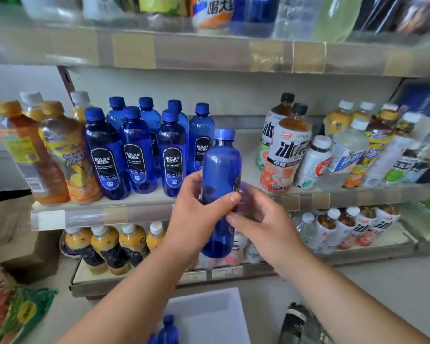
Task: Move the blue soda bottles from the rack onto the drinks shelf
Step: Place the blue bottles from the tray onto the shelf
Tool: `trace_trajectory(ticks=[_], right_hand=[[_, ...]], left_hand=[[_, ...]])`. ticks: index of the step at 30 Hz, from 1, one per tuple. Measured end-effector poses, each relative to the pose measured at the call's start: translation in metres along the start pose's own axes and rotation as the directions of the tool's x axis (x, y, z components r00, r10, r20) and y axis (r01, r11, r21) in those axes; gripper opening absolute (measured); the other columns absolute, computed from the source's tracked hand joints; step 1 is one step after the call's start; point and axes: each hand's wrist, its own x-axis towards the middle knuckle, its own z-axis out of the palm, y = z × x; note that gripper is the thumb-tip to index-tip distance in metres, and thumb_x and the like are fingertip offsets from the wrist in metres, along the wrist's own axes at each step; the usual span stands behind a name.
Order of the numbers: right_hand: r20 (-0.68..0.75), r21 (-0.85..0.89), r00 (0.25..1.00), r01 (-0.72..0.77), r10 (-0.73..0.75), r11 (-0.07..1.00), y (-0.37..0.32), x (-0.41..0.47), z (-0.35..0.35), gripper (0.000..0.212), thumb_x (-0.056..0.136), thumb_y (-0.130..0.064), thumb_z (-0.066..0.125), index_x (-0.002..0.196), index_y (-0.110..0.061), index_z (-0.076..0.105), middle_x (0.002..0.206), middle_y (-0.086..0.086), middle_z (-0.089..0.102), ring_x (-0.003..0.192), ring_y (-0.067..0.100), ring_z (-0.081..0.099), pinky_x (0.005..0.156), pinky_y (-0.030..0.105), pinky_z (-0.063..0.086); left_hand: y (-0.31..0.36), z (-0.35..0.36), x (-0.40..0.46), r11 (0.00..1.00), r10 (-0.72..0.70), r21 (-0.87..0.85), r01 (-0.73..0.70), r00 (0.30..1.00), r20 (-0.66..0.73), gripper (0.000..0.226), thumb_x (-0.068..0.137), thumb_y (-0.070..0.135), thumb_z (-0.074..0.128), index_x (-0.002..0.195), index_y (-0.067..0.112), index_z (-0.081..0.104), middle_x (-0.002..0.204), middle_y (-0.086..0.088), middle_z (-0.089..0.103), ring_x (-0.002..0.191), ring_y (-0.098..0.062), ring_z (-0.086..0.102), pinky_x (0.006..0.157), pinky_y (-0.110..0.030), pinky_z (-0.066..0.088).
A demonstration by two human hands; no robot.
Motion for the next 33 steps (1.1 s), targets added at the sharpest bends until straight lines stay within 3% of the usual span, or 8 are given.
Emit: trace_trajectory(ticks=[3,6,13,16,20,23,28,33], right_hand=[[0.09,0.024,0.995,0.044,-0.046,0.999,-0.01,0.026,-0.002,0.028,0.095,-0.004,0.06,0.117,-0.02,0.061,0.085,-0.016,0.072,0.081,-0.004,0.065,0.072,0.016,0.052],[0.02,-0.011,0.994,0.108,-0.108,0.994,-0.017,0.053,0.001,0.026,0.095,-0.008,0.059,0.116,-0.023,0.064,0.099,-0.006,0.074,0.093,0.007,0.069,0.085,0.029,0.056],[-0.075,-0.142,0.99,0.105,-0.116,0.984,-0.004,0.105,0.007,0.053,0.083,-0.015,0.077,0.129,-0.019,0.053,0.105,-0.012,0.064,0.089,-0.009,0.066,0.079,0.015,0.056],[-0.081,-0.223,0.988,0.107,-0.128,0.969,0.002,0.121,0.015,0.052,0.08,-0.021,0.079,0.123,-0.026,0.05,0.103,-0.019,0.057,0.102,0.01,0.064,0.091,0.039,0.057],[-0.082,-0.273,0.986,0.119,-0.146,0.954,0.01,0.13,0.03,0.055,0.079,-0.025,0.08,0.124,-0.024,0.048,0.095,-0.022,0.053,0.097,0.012,0.063,0.08,0.029,0.056],[-0.101,-0.309,0.98,0.132,-0.171,0.942,0.018,0.133,0.037,0.055,0.079,-0.025,0.079,0.124,-0.019,0.048,0.097,-0.015,0.057,0.093,0.011,0.062,0.076,0.023,0.05],[-0.124,-0.364,0.971,0.146,-0.204,0.92,0.03,0.133,0.046,0.059,0.078,-0.028,0.08,0.126,-0.015,0.048,0.107,-0.008,0.062,0.091,0.007,0.057,0.068,0.009,0.04],[-0.157,-0.391,0.963,0.142,-0.218,0.91,0.036,0.135,0.05,0.063,0.075,-0.031,0.081,0.127,-0.014,0.048,0.112,-0.004,0.065,0.094,0.012,0.062,0.078,0.024,0.047]], left_hand=[[0.015,0.004,0.029,0.992,0.114,0.064,-0.11,0.992,-0.055,0.039,0.077,0.012,0.08,0.104,0.023,0.055,0.088,0.008,0.073,0.081,-0.007,0.071,0.072,-0.022,0.055],[0.029,0.006,0.053,0.945,0.228,0.253,-0.205,0.972,-0.063,0.036,0.08,0.023,0.078,0.111,0.021,0.06,0.101,0.006,0.073,0.09,-0.007,0.07,0.082,-0.028,0.057],[0.074,0.006,0.102,0.577,0.427,0.772,-0.268,0.904,-0.006,0.069,0.08,0.03,0.072,0.142,0.019,0.044,0.13,0.001,0.059,0.111,-0.016,0.06,0.095,-0.028,0.047],[0.083,0.001,0.114,0.44,0.453,0.858,-0.265,0.891,0.043,0.058,0.081,0.03,0.072,0.135,0.015,0.053,0.121,-0.001,0.065,0.108,-0.02,0.061,0.085,-0.018,0.041],[0.092,-0.002,0.127,0.236,0.435,0.932,-0.276,0.887,0.153,0.034,0.083,0.021,0.066,0.112,0.005,0.064,0.095,0.001,0.064,0.084,-0.021,0.053,0.062,-0.017,0.027],[0.089,-0.004,0.134,0.084,0.393,0.953,-0.292,0.888,0.238,0.028,0.078,0.022,0.066,0.098,0.003,0.066,0.093,-0.009,0.069,0.073,-0.021,0.045,0.067,-0.03,0.035],[0.086,-0.007,0.135,-0.046,0.32,0.961,-0.274,0.907,0.274,0.017,0.077,0.022,0.066,0.073,0.013,0.052,0.067,-0.001,0.049,0.067,-0.026,0.045,0.057,-0.029,0.029],[0.085,-0.007,0.141,-0.099,0.317,0.957,-0.273,0.903,0.29,0.017,0.076,0.024,0.06,0.074,0.007,0.057,0.075,-0.013,0.055,0.062,-0.028,0.04,0.059,-0.034,0.04]])
